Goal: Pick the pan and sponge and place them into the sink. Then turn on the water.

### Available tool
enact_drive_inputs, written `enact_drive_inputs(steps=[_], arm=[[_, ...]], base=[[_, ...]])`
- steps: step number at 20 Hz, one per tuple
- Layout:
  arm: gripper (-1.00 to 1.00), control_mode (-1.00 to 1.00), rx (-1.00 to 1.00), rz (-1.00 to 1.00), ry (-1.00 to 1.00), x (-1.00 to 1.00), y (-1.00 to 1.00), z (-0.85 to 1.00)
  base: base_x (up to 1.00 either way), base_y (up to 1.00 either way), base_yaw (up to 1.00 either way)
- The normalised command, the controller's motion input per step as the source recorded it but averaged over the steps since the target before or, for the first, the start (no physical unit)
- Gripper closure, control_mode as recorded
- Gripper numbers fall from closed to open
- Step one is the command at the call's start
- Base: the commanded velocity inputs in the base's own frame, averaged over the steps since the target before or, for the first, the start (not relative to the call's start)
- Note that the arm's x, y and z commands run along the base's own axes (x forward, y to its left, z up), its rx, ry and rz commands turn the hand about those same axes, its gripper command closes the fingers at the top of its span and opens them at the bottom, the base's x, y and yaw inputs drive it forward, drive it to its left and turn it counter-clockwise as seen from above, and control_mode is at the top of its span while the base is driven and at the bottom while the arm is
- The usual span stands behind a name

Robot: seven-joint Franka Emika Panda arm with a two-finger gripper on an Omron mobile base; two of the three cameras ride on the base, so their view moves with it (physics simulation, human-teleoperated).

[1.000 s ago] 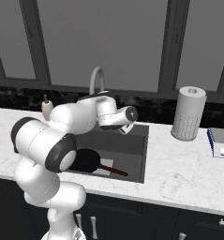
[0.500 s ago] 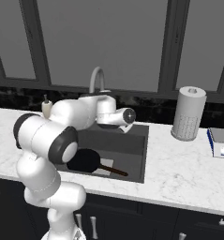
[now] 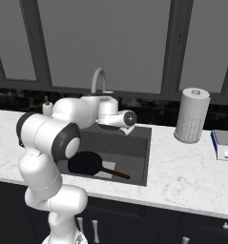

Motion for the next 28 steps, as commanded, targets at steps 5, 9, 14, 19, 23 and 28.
enact_drive_inputs(steps=[5,9,14,19,23,28], arm=[[-1.00,-1.00,0.02,-0.02,-0.03,0.13,0.03,-0.05],[-1.00,-1.00,0.01,-0.01,-0.01,0.20,0.10,-0.09],[-1.00,-1.00,0.00,0.00,0.00,0.17,0.12,-0.10],[-1.00,-1.00,0.01,0.00,0.00,0.35,0.02,0.00],[-1.00,-1.00,0.03,0.00,0.00,0.38,0.00,-0.03],[-1.00,-1.00,0.01,0.00,0.00,0.33,0.00,-0.14]], base=[[0.00,0.00,0.00],[0.00,0.00,0.00],[0.00,0.00,0.00],[0.00,0.00,0.00],[0.00,0.00,0.00],[0.00,0.00,0.00]])
